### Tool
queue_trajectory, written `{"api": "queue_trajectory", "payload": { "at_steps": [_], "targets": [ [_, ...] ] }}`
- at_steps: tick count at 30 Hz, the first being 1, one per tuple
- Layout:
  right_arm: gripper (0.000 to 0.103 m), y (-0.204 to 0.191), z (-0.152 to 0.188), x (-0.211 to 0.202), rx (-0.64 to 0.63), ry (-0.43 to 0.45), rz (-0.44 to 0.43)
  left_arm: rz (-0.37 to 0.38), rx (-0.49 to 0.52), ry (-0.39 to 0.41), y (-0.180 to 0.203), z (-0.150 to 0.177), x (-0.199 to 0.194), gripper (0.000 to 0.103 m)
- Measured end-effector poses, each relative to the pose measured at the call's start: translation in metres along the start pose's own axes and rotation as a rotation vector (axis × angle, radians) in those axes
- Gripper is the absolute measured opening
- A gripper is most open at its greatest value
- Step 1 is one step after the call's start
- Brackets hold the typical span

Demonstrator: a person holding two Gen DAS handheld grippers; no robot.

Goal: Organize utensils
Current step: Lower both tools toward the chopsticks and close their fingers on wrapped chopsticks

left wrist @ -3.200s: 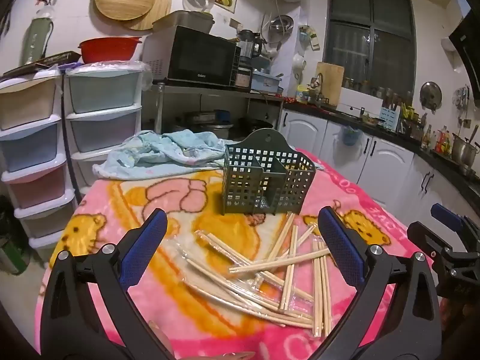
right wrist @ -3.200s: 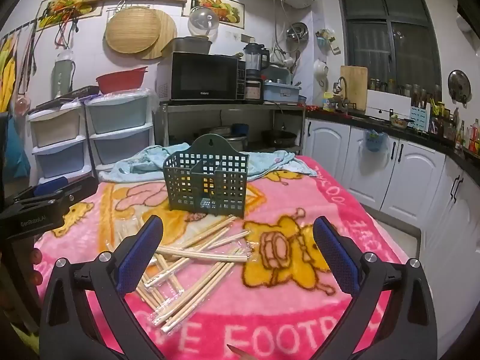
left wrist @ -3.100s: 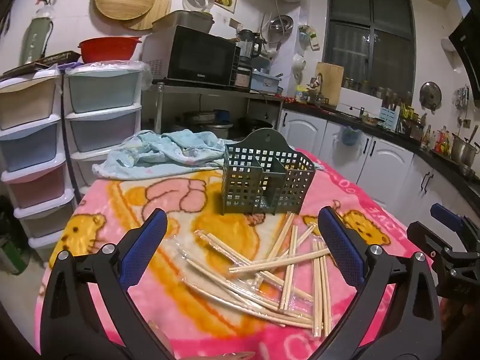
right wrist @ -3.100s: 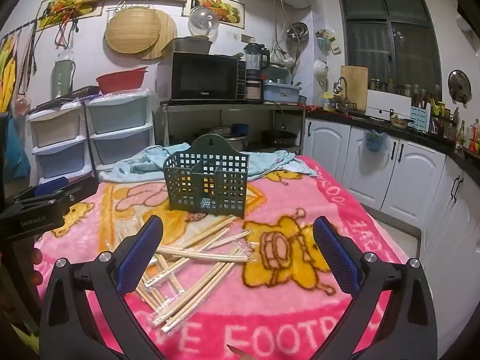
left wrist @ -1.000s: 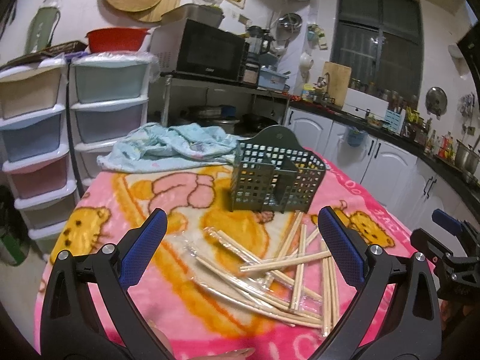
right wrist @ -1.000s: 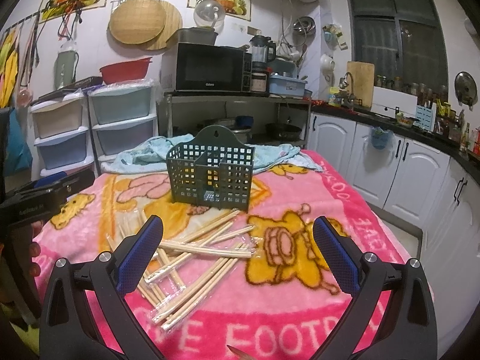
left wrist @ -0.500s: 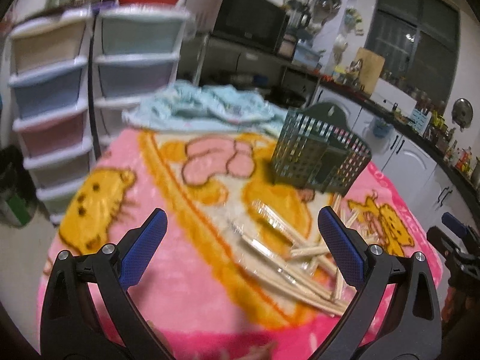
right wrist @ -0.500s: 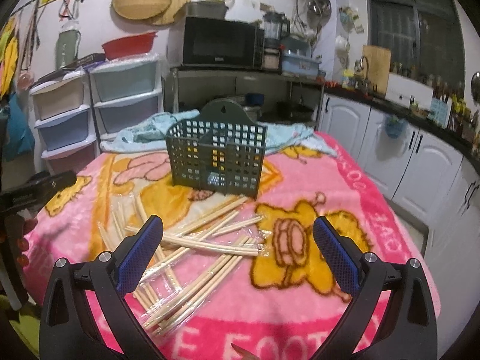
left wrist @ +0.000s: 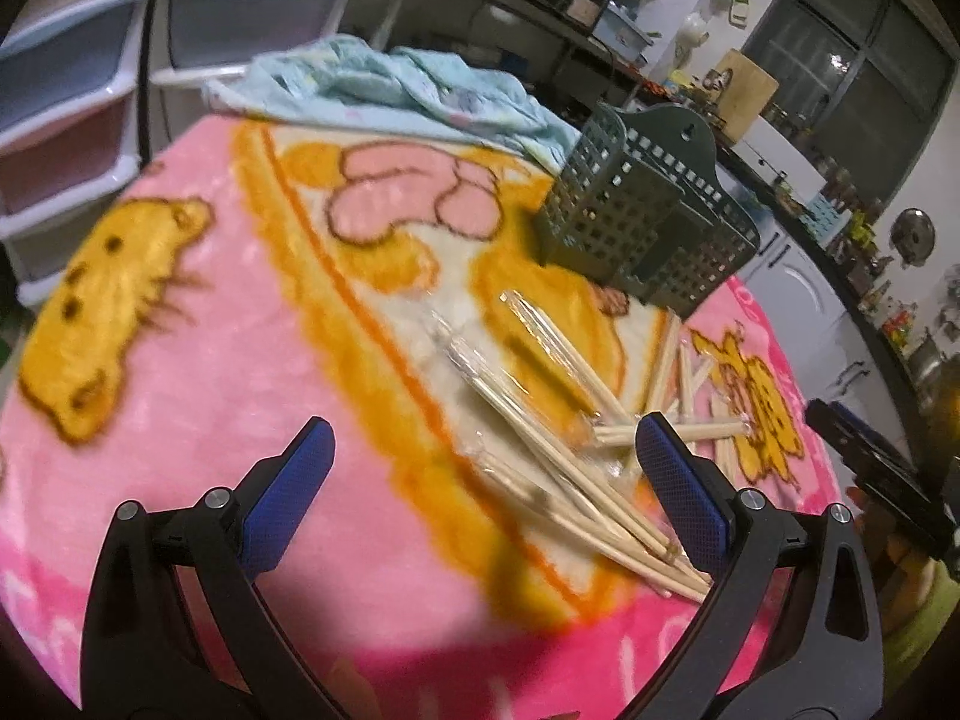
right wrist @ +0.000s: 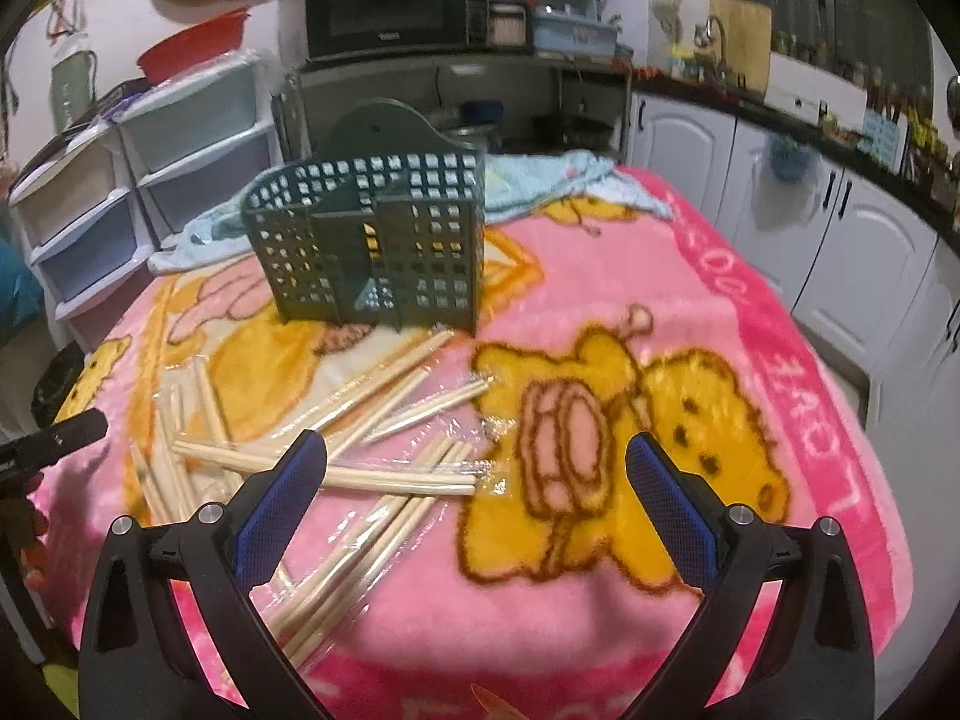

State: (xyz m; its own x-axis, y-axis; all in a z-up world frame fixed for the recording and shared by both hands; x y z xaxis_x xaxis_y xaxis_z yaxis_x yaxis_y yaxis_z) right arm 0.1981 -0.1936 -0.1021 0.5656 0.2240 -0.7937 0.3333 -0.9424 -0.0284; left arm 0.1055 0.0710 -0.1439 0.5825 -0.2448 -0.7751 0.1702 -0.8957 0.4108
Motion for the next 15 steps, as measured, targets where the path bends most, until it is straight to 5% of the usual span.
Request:
{"api": "queue_trajectory", "payload": {
  "at_steps": [4, 15],
  "targets": [
    [0.096, 0.005, 0.002, 0.015, 0.031, -0.047, -0.031, 0.041, -0.018, -0.04, 0.002, 0.001, 0.011, 0.081],
    [0.052, 0.011, 0.012, 0.049, 0.071, -0.153, -0.125, 0.05, -0.046, -0.088, -0.005, 0.0, 0.029, 0.043]
  ]
}}
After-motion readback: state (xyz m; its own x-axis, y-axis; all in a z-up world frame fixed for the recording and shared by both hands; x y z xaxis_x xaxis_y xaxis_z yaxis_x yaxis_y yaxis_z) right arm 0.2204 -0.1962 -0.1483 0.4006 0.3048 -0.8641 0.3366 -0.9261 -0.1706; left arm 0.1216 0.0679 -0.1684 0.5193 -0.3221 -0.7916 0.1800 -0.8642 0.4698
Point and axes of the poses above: each gripper's, at about its wrist camera, not at the fingertips, and x roughly the way its jaws point, y to its right, z to its underside, the point moved 8 cm from there along x, roughly the way its jaws point, and after that the axes turned 10 degrees about -y, right-handed, at the moved point
